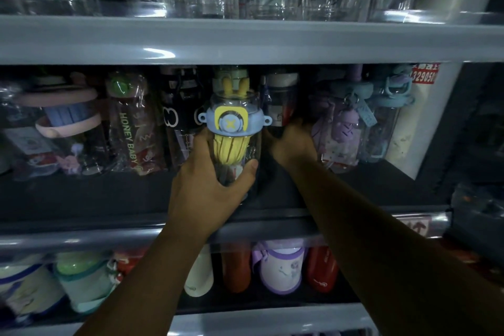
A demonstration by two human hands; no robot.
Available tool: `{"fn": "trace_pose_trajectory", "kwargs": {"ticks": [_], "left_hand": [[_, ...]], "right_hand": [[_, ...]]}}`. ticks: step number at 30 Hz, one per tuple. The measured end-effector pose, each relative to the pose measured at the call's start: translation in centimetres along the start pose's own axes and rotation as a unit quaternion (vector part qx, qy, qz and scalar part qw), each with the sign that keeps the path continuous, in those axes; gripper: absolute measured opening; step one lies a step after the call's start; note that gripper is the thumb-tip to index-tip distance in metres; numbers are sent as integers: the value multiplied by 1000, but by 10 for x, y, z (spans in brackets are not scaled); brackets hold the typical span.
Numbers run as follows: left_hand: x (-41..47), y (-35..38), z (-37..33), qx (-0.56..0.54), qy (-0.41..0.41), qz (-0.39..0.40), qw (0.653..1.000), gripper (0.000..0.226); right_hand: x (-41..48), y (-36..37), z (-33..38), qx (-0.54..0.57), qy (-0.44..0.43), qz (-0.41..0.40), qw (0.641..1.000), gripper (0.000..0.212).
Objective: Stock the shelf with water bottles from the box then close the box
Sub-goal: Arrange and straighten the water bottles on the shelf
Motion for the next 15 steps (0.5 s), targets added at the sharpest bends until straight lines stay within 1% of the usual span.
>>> {"fn": "trace_pose_trajectory", "kwargs": {"ticks": [1,3,6,7,9,10,12,15], "left_hand": [[0,0,0,0,0,0,1000,74],[0,0,0,0,1,-2,1000,74],[0,0,0,0,3,2,1000,75],[0,0,0,0,3,3,1000,76],[-1,0,0,1,3,2,1000,79],[-1,-1,0,1,4,0,1000,79],[-1,-1,-1,1,5,0,1000,77],[0,-1,-1,4,5,1,1000,77]], "right_hand": [[-3,-2,3,12,6,8,1000,113],[-1,-1,3,73,19,16,997,124],[4,0,1,151,52,22,987,125],[2,-1,2,156,74,34,984,115],[-1,-1,0,160,94,46,982,84],[0,-1,-3,157,81,39,983,79],[-3,-4,-3,135,55,23,989,82],[-6,-5,-2,121,44,2,992,104]]}}
Point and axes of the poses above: each hand's wrist, its own x-axis towards the middle knuckle, its own y-axis out of the palm, z = x × y, the point moved 4 cm from there along x, towards the middle knuckle, and after that the axes turned 15 degrees about x, right-handed, at the moved point
